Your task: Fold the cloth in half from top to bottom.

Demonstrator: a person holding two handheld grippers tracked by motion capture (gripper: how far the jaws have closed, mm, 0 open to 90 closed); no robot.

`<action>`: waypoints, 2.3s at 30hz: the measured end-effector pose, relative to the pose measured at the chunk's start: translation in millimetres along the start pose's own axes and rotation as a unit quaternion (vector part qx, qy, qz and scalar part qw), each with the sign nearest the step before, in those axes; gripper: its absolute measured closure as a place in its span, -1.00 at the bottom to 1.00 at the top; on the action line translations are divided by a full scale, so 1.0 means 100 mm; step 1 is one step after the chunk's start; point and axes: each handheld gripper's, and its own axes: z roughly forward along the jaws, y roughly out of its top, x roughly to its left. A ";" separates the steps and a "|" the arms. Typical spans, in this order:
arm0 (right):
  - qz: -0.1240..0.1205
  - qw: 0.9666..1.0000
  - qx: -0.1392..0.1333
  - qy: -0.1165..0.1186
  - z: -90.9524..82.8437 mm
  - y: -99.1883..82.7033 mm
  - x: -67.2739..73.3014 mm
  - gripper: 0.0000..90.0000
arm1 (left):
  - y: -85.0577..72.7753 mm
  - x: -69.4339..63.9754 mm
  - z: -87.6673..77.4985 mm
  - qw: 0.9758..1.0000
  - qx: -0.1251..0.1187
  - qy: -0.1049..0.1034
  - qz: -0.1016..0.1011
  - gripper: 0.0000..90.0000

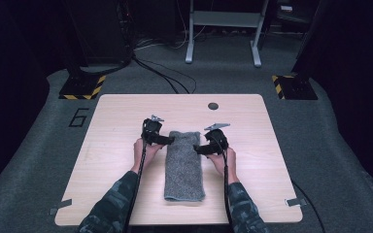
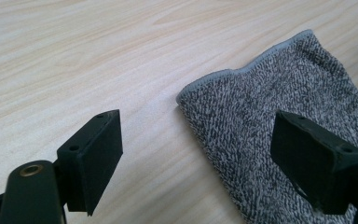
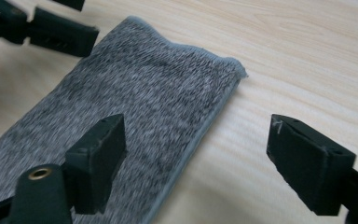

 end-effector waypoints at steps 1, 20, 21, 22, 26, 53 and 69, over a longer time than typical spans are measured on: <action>0.003 1.000 0.001 0.001 0.04 0.02 -0.02 -0.54 | 0.00 0.00 0.01 1.000 -0.001 0.001 -0.002 -0.61; 0.030 0.998 0.031 -0.043 0.53 0.25 -0.13 -0.13 | 0.01 -0.07 0.18 1.000 0.003 0.010 -0.008 -0.26; 0.029 0.998 0.034 -0.043 0.53 0.25 -0.13 -0.09 | 0.01 -0.07 0.19 1.000 0.003 0.010 -0.008 -0.22; 0.027 0.998 0.032 -0.045 0.55 0.24 -0.12 -0.05 | 0.00 -0.08 0.20 1.000 0.004 0.012 -0.009 -0.15; 0.025 0.998 0.030 -0.050 0.59 0.22 -0.08 0.13 | -0.03 -0.12 0.23 1.000 0.001 0.013 -0.005 0.06; 0.023 0.999 0.012 -0.038 0.54 0.15 0.06 0.89 | -0.08 -0.21 0.18 1.000 -0.025 -0.005 -0.005 0.87; -0.007 0.998 -0.053 -0.032 0.19 0.23 0.11 0.89 | 0.03 -0.28 -0.11 0.997 -0.076 -0.008 0.011 0.87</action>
